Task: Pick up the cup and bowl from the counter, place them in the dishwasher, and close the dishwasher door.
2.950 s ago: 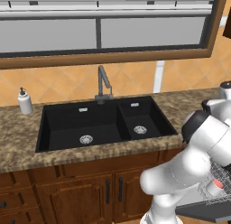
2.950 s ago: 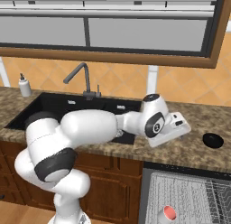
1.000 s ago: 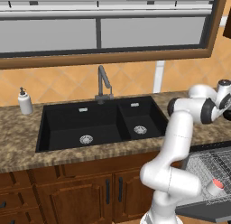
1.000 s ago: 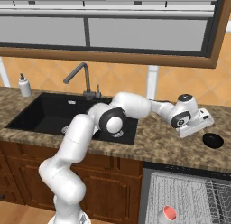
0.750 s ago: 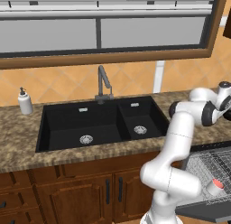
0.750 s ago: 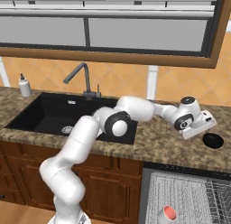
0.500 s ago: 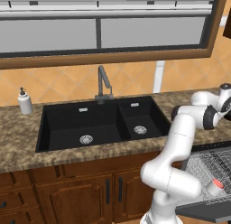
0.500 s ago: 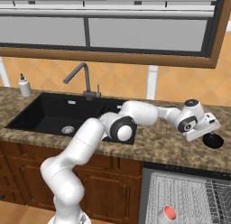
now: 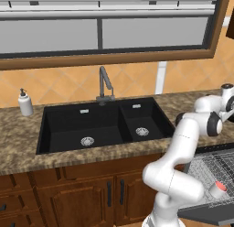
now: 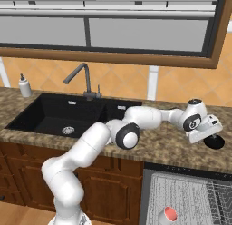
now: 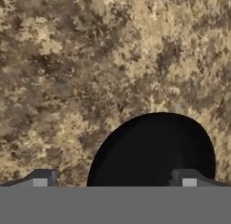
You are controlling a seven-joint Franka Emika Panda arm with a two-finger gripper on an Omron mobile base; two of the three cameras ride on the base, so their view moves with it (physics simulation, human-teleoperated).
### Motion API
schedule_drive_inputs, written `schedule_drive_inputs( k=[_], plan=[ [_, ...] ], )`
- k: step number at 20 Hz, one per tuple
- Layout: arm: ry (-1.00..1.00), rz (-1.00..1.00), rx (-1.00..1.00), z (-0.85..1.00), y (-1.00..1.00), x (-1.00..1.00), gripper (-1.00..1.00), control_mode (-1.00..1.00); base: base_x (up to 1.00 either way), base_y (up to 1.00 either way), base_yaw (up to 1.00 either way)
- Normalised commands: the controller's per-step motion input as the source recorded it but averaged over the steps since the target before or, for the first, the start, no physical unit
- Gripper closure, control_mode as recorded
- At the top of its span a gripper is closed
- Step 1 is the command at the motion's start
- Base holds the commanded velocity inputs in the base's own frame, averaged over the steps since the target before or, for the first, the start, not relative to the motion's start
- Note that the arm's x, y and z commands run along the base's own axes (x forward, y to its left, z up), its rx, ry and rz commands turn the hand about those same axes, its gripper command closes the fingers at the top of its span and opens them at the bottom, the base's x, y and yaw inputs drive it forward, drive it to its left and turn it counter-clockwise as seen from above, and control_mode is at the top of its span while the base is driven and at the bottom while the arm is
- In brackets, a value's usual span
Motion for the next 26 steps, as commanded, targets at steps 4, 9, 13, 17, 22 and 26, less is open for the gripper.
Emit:
schedule_drive_inputs(
  k=[4, 9, 13, 17, 22, 26],
  plan=[
    [0.11, 0.0, 0.0, -0.29, 0.01, 0.0, -1.0, -1.0, 0.0, 0.0, 0.0],
    [0.1, 0.0, 0.03, -0.39, 0.03, 0.0, 1.0, -1.0, 0.0, 0.0, 0.0],
    [0.0, 0.0, 0.03, -0.16, 0.05, 0.0, 1.0, -1.0, 0.0, 0.0, 0.0],
    [0.0, 0.0, 0.14, -0.03, 0.05, 0.0, 1.0, -1.0, 0.0, 0.0, 0.0],
    [-0.06, -0.01, 0.21, 0.27, 0.28, -0.16, 1.0, -1.0, 0.0, 0.0, 0.0],
    [-0.13, -0.04, 0.11, 0.71, 0.74, -0.72, 1.0, -1.0, 0.0, 0.0, 0.0]
  ],
)
